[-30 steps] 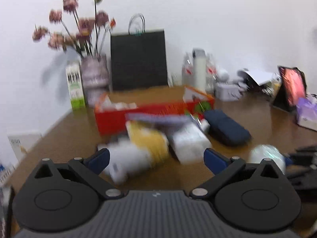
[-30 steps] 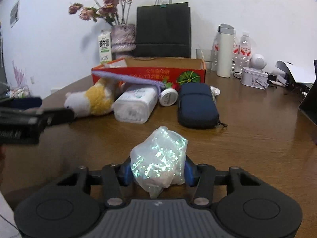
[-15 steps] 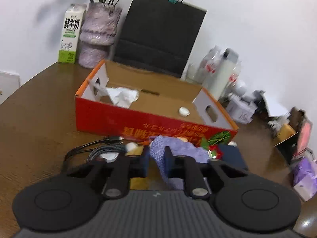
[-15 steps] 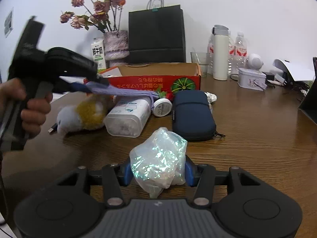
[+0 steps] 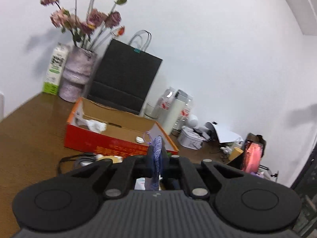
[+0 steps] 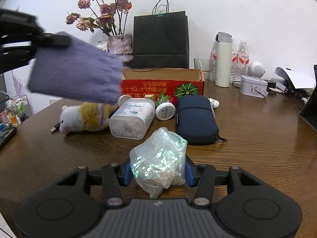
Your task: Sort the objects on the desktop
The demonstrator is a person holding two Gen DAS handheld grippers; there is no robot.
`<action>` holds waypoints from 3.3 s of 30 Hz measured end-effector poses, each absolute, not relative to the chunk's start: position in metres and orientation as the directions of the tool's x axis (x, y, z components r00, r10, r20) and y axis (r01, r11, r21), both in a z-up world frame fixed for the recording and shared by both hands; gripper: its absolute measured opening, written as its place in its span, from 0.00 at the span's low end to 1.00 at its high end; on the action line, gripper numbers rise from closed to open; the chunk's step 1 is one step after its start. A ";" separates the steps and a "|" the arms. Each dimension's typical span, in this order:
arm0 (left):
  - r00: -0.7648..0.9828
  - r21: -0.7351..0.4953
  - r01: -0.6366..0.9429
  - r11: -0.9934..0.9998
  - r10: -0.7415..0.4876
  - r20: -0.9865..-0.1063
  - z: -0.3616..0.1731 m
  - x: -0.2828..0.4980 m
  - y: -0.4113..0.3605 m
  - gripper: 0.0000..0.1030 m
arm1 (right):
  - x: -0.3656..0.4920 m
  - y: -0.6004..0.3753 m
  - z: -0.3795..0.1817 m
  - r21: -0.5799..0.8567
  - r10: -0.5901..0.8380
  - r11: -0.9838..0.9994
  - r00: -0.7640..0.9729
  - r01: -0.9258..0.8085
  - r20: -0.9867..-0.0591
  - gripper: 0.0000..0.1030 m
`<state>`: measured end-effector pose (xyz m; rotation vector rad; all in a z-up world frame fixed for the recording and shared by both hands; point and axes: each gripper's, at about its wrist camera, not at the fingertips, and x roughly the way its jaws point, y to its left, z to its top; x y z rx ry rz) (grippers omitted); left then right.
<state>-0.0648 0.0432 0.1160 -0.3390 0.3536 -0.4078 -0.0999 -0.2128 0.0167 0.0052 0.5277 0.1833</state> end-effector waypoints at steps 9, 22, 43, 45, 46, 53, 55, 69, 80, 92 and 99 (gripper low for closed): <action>0.880 -0.355 0.304 0.884 -0.403 -0.251 0.118 -0.070 0.062 0.05 | -0.102 -0.210 0.026 0.054 0.171 0.985 0.853 -0.167 -0.494 0.47; 0.849 -0.268 0.314 0.911 -0.395 -0.349 0.156 0.094 0.063 0.05 | 0.007 -0.237 0.121 0.097 0.227 0.974 0.899 -0.206 -0.374 0.47; 0.795 -0.024 0.169 0.985 -0.151 -0.588 0.085 0.317 0.037 0.89 | 0.333 -0.217 0.070 0.013 0.047 0.999 0.727 -0.052 -0.685 0.72; 0.799 -0.029 0.146 0.989 -0.135 -0.586 0.092 0.307 0.038 0.93 | 0.319 -0.220 0.079 0.035 0.059 0.998 0.749 -0.048 -0.660 0.73; 0.809 -0.018 0.130 0.991 -0.117 -0.575 0.095 0.296 0.038 0.95 | 0.308 -0.223 0.084 0.047 0.071 0.998 0.765 -0.053 -0.640 0.74; 0.857 0.025 0.101 0.995 -0.074 -0.511 0.108 0.178 0.036 1.00 | 0.201 -0.230 0.101 0.124 0.137 0.989 0.827 -0.082 -0.545 0.78; 0.867 -0.019 0.116 0.993 -0.111 -0.486 0.108 0.137 0.040 1.00 | 0.161 -0.229 0.098 0.123 0.146 0.988 0.834 -0.094 -0.533 0.78; 0.814 -0.097 0.063 0.993 -0.108 -0.571 0.015 -0.040 0.048 1.00 | -0.055 -0.210 0.033 0.115 0.162 0.986 0.823 -0.118 -0.545 0.80; 0.834 -0.018 0.080 0.997 -0.076 -0.547 -0.001 -0.053 0.039 1.00 | -0.082 -0.212 0.011 0.099 0.120 0.992 0.844 -0.079 -0.522 0.80; 0.811 -0.016 0.128 0.992 -0.114 -0.573 -0.005 -0.053 0.032 1.00 | -0.078 -0.209 0.010 0.080 0.106 0.994 0.849 -0.075 -0.518 0.80; 0.812 0.026 0.170 0.985 -0.125 -0.570 -0.006 -0.054 0.023 1.00 | -0.080 -0.211 0.010 0.090 0.105 0.994 0.855 -0.068 -0.508 0.80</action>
